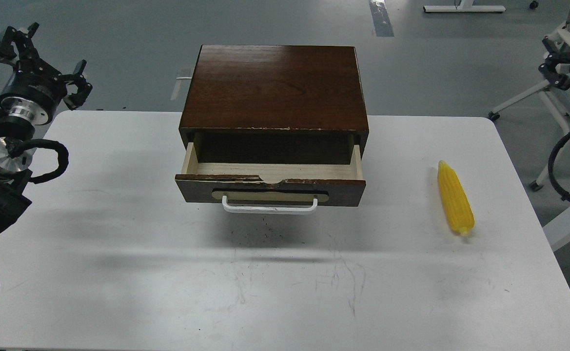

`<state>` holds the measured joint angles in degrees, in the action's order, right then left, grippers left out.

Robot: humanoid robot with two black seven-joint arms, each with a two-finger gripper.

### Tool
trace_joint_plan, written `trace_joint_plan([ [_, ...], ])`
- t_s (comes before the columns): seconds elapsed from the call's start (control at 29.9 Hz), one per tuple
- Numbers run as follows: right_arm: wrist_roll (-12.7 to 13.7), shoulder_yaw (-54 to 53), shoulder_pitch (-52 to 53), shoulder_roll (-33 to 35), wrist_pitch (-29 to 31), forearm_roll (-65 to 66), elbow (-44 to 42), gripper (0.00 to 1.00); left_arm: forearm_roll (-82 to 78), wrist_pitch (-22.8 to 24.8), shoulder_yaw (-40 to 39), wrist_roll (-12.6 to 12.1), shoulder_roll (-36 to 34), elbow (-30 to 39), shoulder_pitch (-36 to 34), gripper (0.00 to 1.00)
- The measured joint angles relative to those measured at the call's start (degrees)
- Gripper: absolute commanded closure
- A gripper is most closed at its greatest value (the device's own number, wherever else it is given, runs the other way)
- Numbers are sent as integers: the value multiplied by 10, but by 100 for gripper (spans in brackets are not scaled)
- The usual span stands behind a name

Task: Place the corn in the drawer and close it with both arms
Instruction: 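Move the right gripper toward the yellow corn cob beside the drawer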

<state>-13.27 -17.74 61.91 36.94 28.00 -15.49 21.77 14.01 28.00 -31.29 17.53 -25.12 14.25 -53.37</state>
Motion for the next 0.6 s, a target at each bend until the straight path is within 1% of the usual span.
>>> trace_joint_plan([
  [0.17, -2, 61, 68, 31, 0, 94, 21, 0, 0, 0, 0, 2, -2, 0, 4, 2],
  [0.4, 1, 126, 148, 40, 0, 360, 89, 0, 1, 0, 0, 1, -4, 4, 4, 2],
  [0.6, 17, 163, 176, 54, 0, 579, 176, 0, 2, 0, -1, 4, -17, 4, 0, 2],
])
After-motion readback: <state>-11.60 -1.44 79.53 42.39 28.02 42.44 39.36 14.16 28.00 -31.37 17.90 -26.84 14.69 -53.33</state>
